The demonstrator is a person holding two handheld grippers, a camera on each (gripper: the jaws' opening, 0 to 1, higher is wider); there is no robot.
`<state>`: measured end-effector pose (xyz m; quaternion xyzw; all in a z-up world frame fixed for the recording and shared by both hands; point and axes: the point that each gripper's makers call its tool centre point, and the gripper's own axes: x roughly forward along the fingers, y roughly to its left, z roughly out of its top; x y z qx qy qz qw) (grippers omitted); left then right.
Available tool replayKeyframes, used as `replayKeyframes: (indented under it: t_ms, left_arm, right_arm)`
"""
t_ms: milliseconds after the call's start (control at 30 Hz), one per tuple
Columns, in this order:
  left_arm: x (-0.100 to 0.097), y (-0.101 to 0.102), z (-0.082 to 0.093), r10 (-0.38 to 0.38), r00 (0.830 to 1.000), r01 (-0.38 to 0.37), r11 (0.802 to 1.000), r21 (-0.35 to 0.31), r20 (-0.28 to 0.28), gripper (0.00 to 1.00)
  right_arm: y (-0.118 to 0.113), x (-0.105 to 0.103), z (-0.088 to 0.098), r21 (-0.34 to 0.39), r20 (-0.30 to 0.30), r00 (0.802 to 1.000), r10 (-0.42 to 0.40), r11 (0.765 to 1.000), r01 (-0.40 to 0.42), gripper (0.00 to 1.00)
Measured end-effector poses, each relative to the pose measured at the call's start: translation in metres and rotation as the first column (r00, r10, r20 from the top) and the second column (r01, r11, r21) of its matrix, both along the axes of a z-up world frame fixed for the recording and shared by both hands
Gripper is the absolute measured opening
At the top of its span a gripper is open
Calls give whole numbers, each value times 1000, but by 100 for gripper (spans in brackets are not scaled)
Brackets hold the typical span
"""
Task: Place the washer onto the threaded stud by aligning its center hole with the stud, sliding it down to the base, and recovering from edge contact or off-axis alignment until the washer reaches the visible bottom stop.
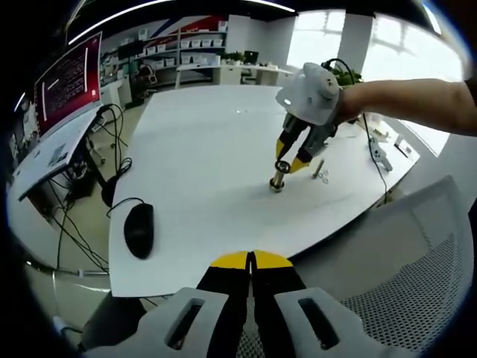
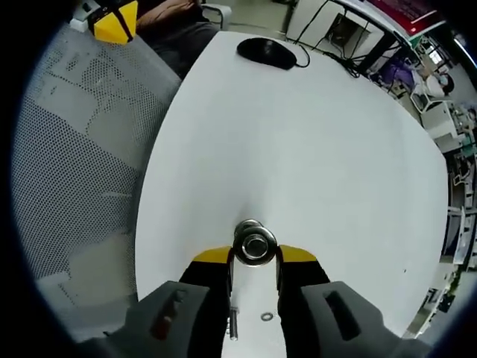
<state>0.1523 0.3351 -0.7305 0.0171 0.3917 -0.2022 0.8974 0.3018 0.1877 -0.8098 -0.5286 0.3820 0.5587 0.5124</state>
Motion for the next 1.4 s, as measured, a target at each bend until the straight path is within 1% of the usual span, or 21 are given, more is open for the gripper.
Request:
replayKeyframes:
  t_ms: [133,367,767,1033,1100,1167,1233,1300,1367,1400]
  left_arm:
    - [0,0,0,0,1000,0,1000,0,-2,0]
    - [0,0,0,0,1000,0,1000,0,-3,0]
    - [-1,0,-1,-1,1000,1,1000,1,-8,0]
    - [-2,0,-2,-2,1000,2,1000,2,-13,0]
    - [-1,0,-2,-2,1000,2,1000,2,-14,0]
    - [-2,0,-2,-2,1000,2,1000,2,-15,0]
    - [-2,0,-2,-3,1000,3,1000,2,-15,0]
    - [-2,0,-2,-4,1000,4,1000,2,-15,0]
    - [-2,-1,-2,-6,1000,6,1000,1,-15,0]
    - [-2,-1,-2,-6,1000,6,1000,0,-15,0]
  right_arm:
    - [0,0,-5,-5,-7,1000,-3,1000,3,24]
    - [1,-1,-18,-24,-18,1000,5,1000,-5,24]
    - [-1,-3,-38,-49,-44,999,-7,999,5,24]
    - [-2,-1,-47,-33,-67,996,-57,998,55,24]
    - [-2,0,-49,-30,-73,996,-47,999,45,25]
    - [-6,-2,-50,-49,-69,997,-32,998,29,25]
    - [-5,0,-49,-31,-53,998,-38,999,36,28]
    - [-1,1,-45,6,-44,997,-61,998,61,31]
    - [1,-1,-40,28,-50,996,-69,997,71,32]
    - [3,-1,-36,57,-48,996,-72,996,74,33]
